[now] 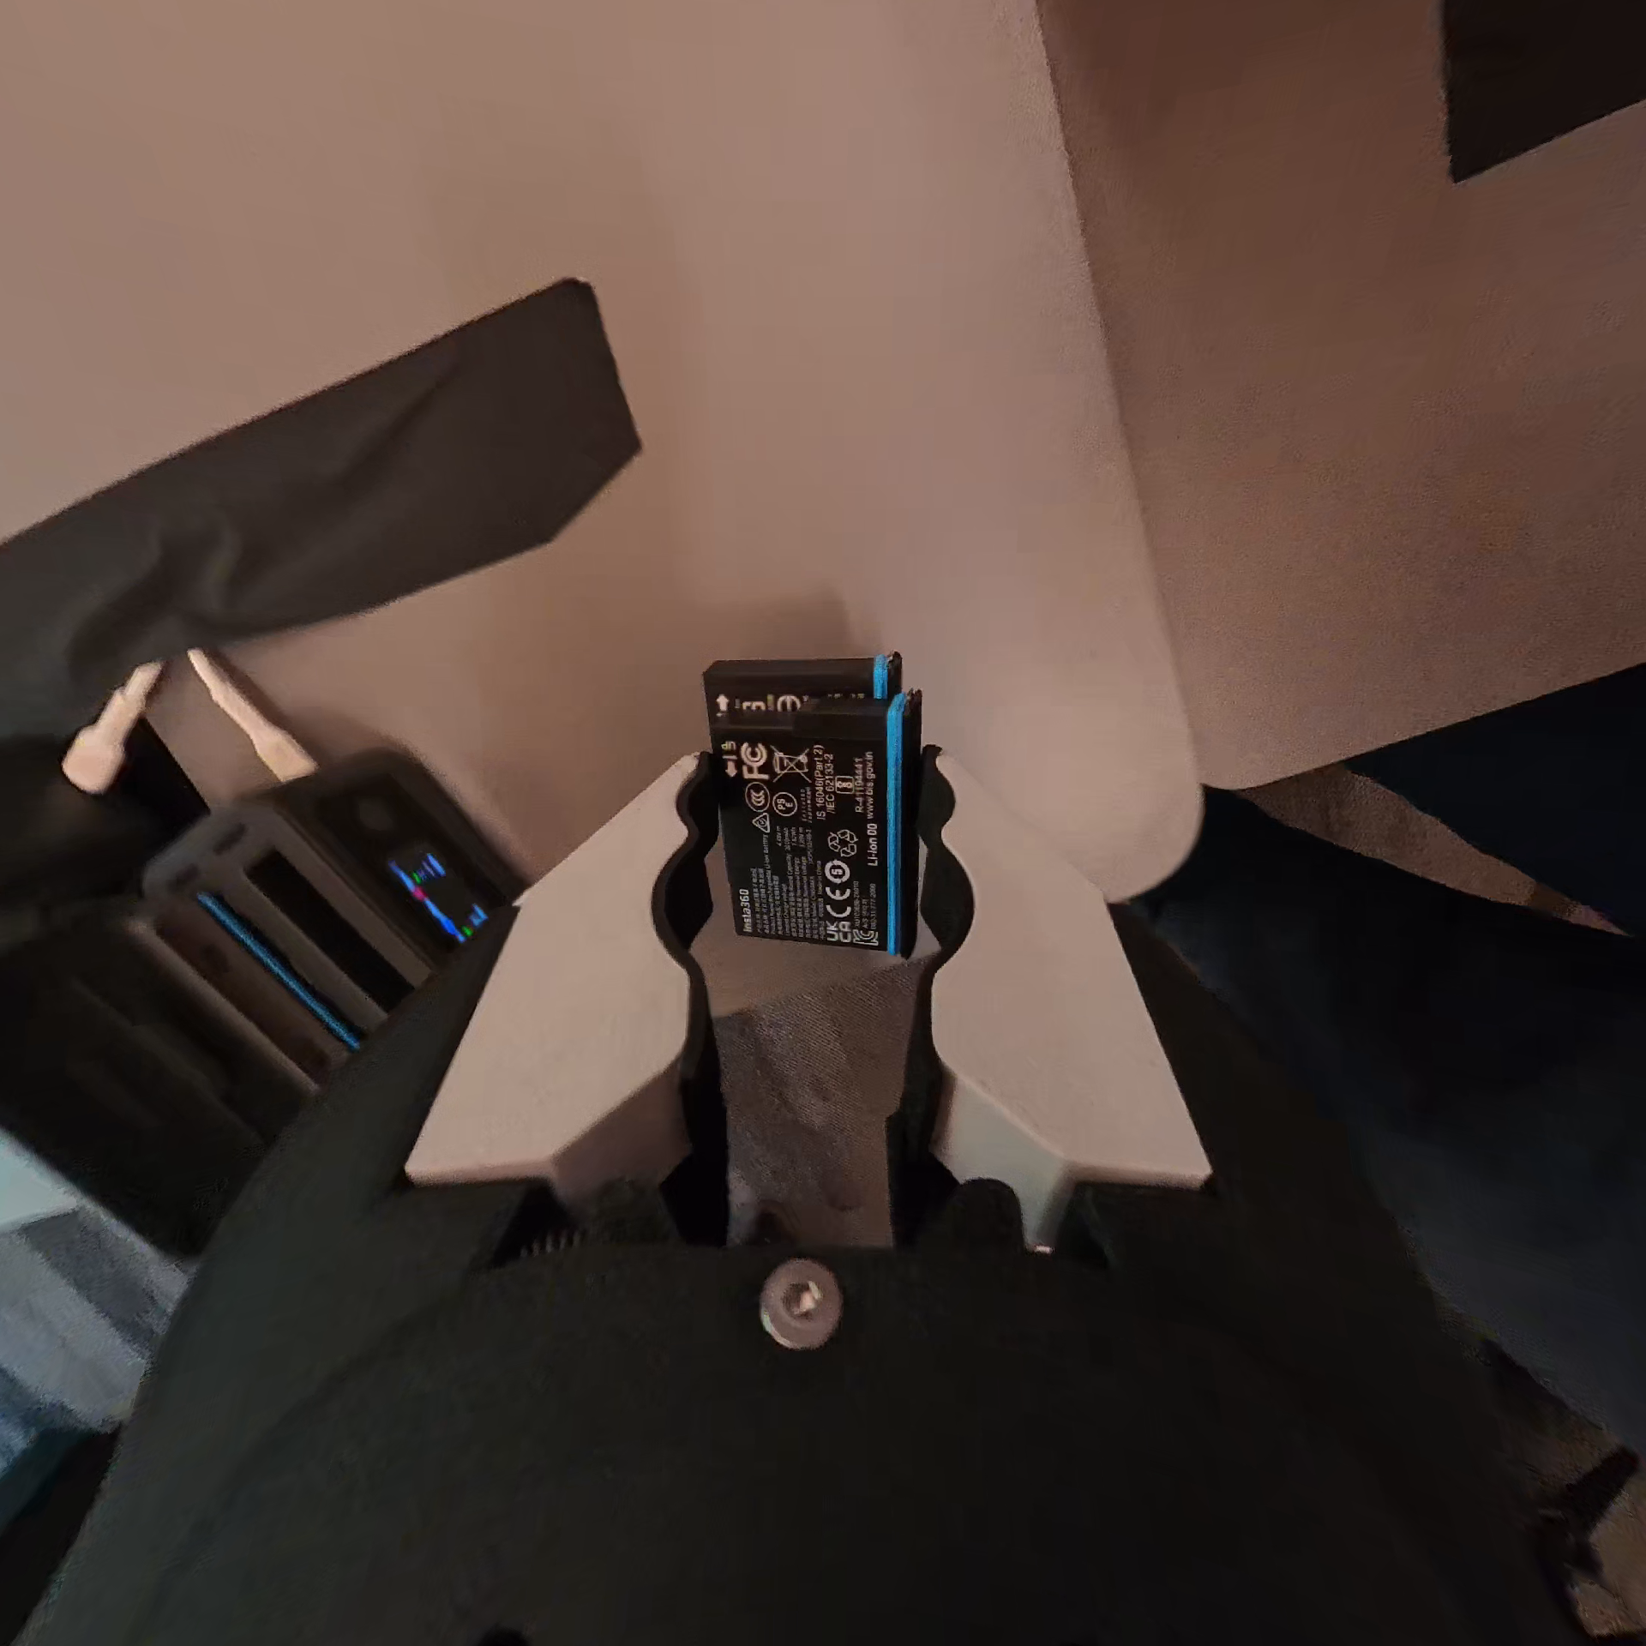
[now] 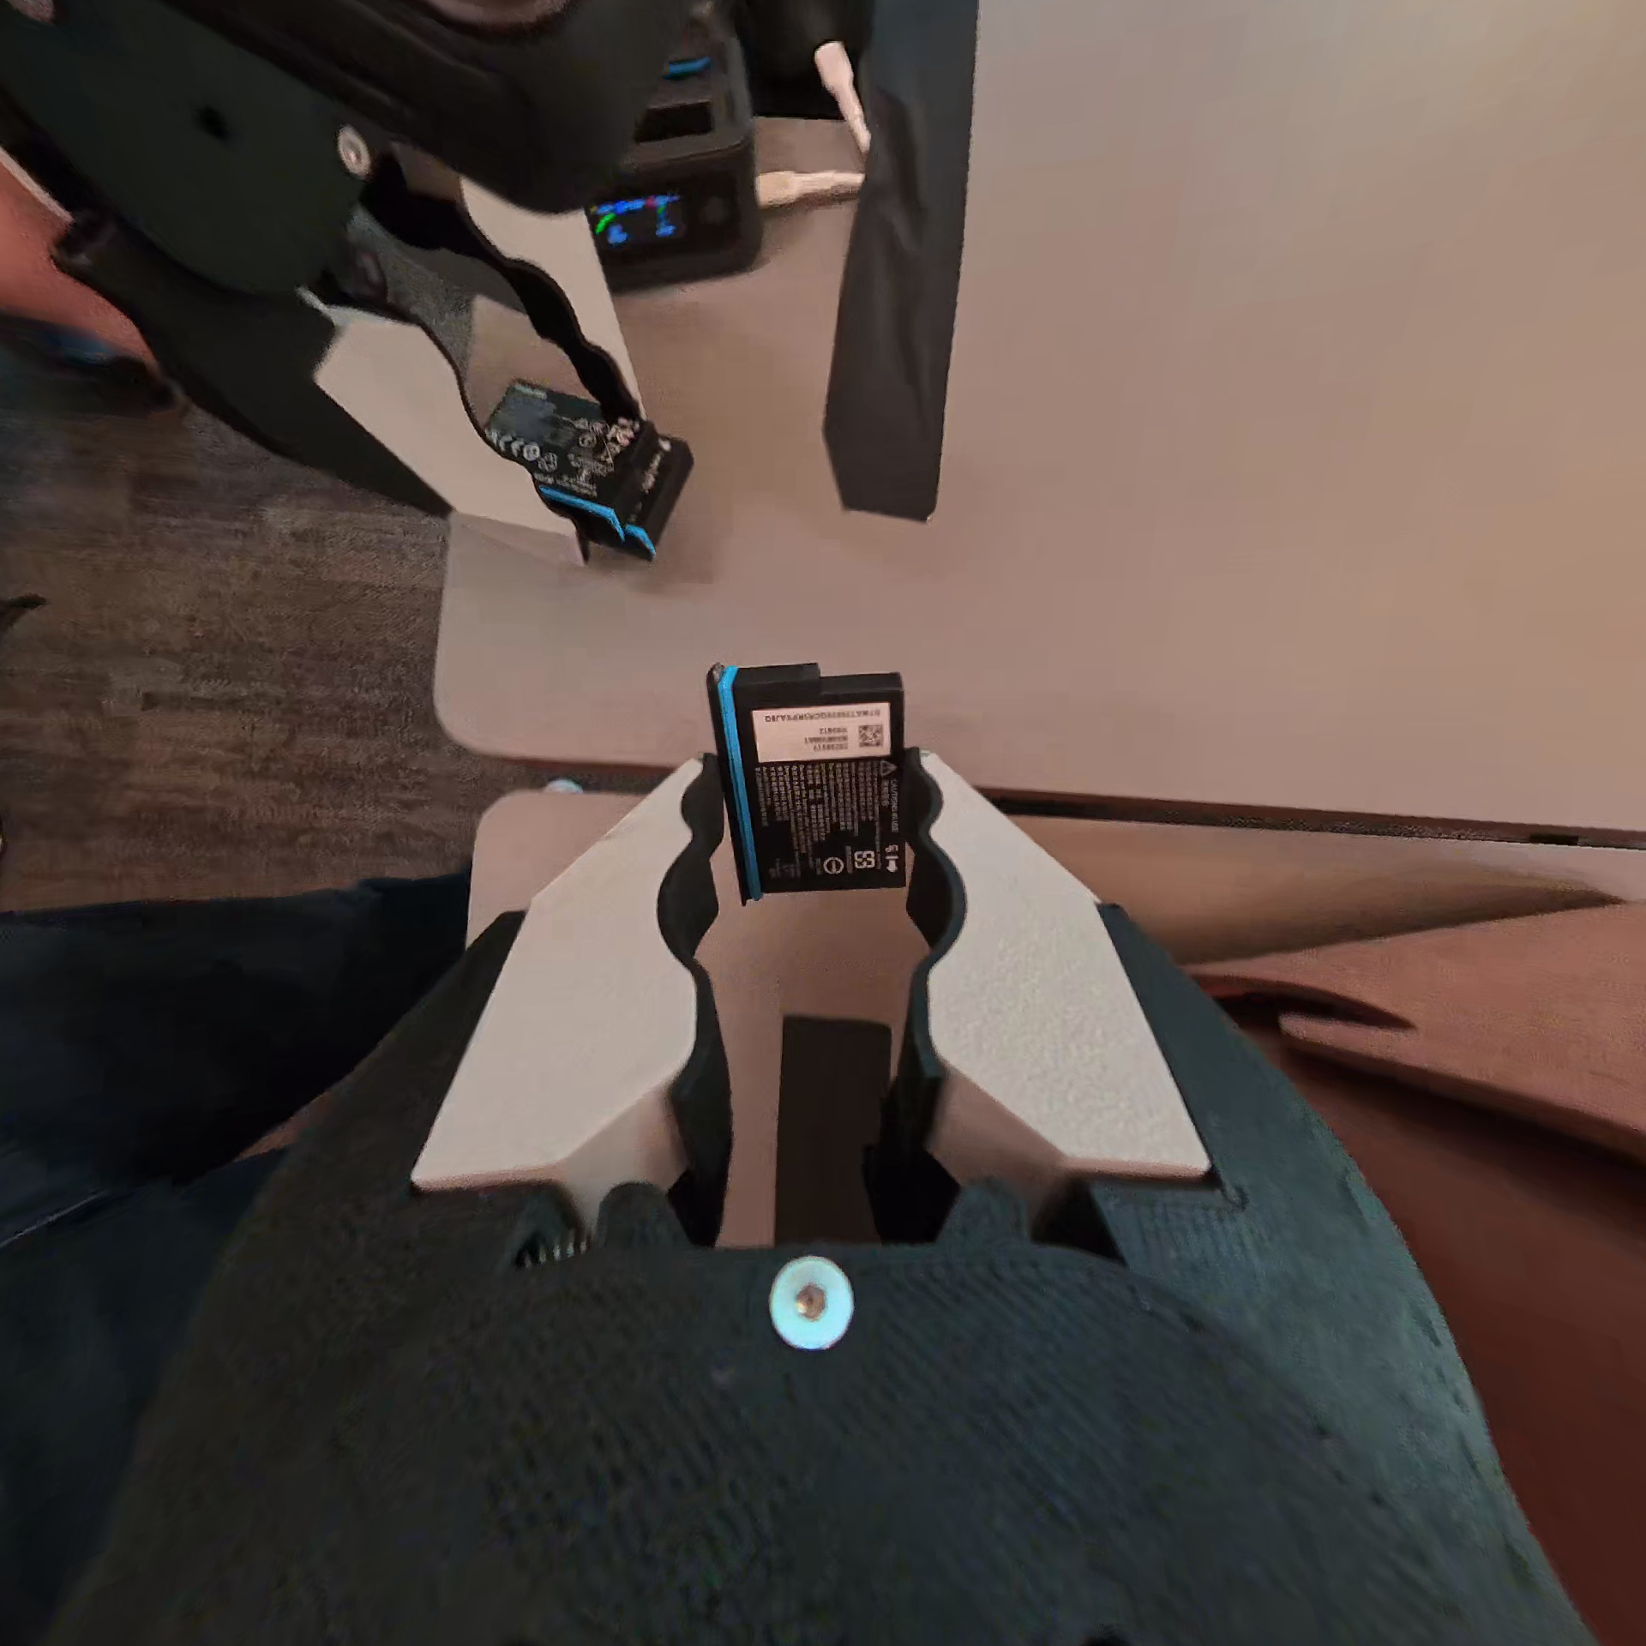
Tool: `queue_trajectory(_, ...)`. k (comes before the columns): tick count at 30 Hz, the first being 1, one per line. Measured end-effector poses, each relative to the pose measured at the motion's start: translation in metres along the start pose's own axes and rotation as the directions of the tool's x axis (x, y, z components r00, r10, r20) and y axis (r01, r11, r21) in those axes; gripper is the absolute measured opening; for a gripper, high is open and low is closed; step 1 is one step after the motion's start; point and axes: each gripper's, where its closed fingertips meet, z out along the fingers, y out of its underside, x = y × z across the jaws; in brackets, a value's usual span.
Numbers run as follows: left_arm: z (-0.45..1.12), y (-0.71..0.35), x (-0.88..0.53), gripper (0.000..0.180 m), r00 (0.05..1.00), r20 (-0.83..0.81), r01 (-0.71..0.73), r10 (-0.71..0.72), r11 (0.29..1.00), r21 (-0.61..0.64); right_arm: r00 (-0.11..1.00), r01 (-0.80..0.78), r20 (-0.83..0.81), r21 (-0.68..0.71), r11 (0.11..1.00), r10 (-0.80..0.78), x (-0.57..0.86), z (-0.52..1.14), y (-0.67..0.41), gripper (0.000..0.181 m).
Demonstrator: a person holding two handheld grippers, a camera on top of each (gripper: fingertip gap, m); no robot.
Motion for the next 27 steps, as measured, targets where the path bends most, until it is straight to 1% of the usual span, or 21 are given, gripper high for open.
queue_trajectory(5, 0.021, -0.005, -0.017, 0.044, 0.992, -0.033, -0.118, 0.119, 0.993, 0.021, 0.988, -0.144, -0.033, 0.098, 0.985, 0.148, 0.003, 0.022, -0.022, 0.040)
queue_trajectory(8, 0.033, -0.003, -0.016, 0.044, 0.988, -0.054, -0.146, 0.147, 0.989, 0.026, 0.981, -0.178, -0.058, 0.113, 0.977, 0.186, 0.003, 0.025, -0.029, 0.040)
queue_trajectory(11, 0.037, -0.008, -0.018, 0.044, 0.983, -0.044, -0.176, 0.179, 0.982, 0.065, 0.977, -0.196, -0.064, 0.123, 0.973, 0.205, 0.005, 0.024, -0.033, 0.040)
queue_trajectory(13, 0.038, -0.014, -0.019, 0.044, 0.981, -0.027, -0.189, 0.193, 0.976, 0.106, 0.976, -0.206, -0.042, 0.117, 0.972, 0.212, 0.004, 0.024, -0.032, 0.040)
queue_trajectory(14, 0.037, -0.018, -0.019, 0.048, 0.983, -0.027, -0.178, 0.184, 0.973, 0.145, 0.977, -0.206, -0.035, 0.112, 0.972, 0.211, 0.004, 0.024, -0.031, 0.040)
queue_trajectory(15, 0.033, -0.023, -0.019, 0.060, 0.986, -0.036, -0.154, 0.164, 0.966, 0.206, 0.978, -0.202, -0.028, 0.104, 0.974, 0.206, 0.005, 0.023, -0.031, 0.040)
queue_trajectory(17, 0.009, -0.038, -0.021, 0.069, 0.990, -0.061, -0.095, 0.125, 0.927, 0.363, 0.981, -0.192, -0.013, 0.108, 0.975, 0.195, 0.008, 0.021, -0.034, 0.040)
queue_trajectory(18, -0.013, -0.048, -0.023, 0.071, 0.990, -0.077, -0.069, 0.116, 0.888, 0.455, 0.981, -0.193, 0.009, 0.121, 0.974, 0.194, 0.007, 0.018, -0.038, 0.040)
queue_trajectory(19, -0.041, -0.059, -0.022, 0.058, 0.986, -0.116, -0.034, 0.115, 0.839, 0.543, 0.983, -0.186, 0.030, 0.144, 0.972, 0.184, 0.007, 0.013, -0.046, 0.040)
queue_trajectory(20, -0.072, -0.069, -0.018, 0.037, 0.973, -0.203, 0.036, 0.112, 0.792, 0.609, 0.990, -0.144, 0.021, 0.181, 0.973, 0.143, 0.009, 0.006, -0.057, 0.040)
queue_trajectory(21, -0.101, -0.078, -0.016, 0.033, 0.943, -0.320, 0.145, 0.088, 0.758, 0.636, 0.998, -0.064, -0.016, 0.216, 0.974, 0.069, 0.011, -0.002, -0.070, 0.040)
queue_trajectory(22, -0.126, -0.087, -0.019, 0.040, 0.897, -0.439, 0.269, 0.045, 0.733, 0.625, 0.999, 0.025, -0.053, 0.230, 0.973, -0.013, 0.012, -0.009, -0.081, 0.040)
queue_trajectory(23, -0.148, -0.097, -0.025, 0.041, 0.842, -0.539, 0.378, 0.005, 0.708, 0.597, 0.993, 0.106, -0.082, 0.239, 0.965, -0.088, 0.011, -0.016, -0.092, 0.040)
queue_trajectory(24, -0.164, -0.105, -0.032, 0.046, 0.794, -0.607, 0.460, -0.029, 0.681, 0.570, 0.982, 0.180, -0.108, 0.253, 0.951, -0.157, 0.010, -0.021, -0.102, 0.040)
queue_trajectory(25, -0.176, -0.113, -0.038, 0.051, 0.757, -0.651, 0.514, -0.049, 0.659, 0.549, 0.967, 0.246, -0.136, 0.267, 0.932, -0.216, 0.009, -0.026, -0.112, 0.040)
queue_trajectory(26, -0.180, -0.118, -0.043, 0.050, 0.732, -0.678, 0.546, -0.072, 0.657, 0.520, 0.949, 0.306, -0.165, 0.274, 0.912, -0.269, 0.008, -0.029, -0.120, 0.039)
queue_trajectory(27, -0.178, -0.120, -0.045, 0.053, 0.717, -0.690, 0.555, -0.100, 0.681, 0.478, 0.929, 0.361, -0.194, 0.277, 0.891, -0.316, 0.008, -0.031, -0.128, 0.039)
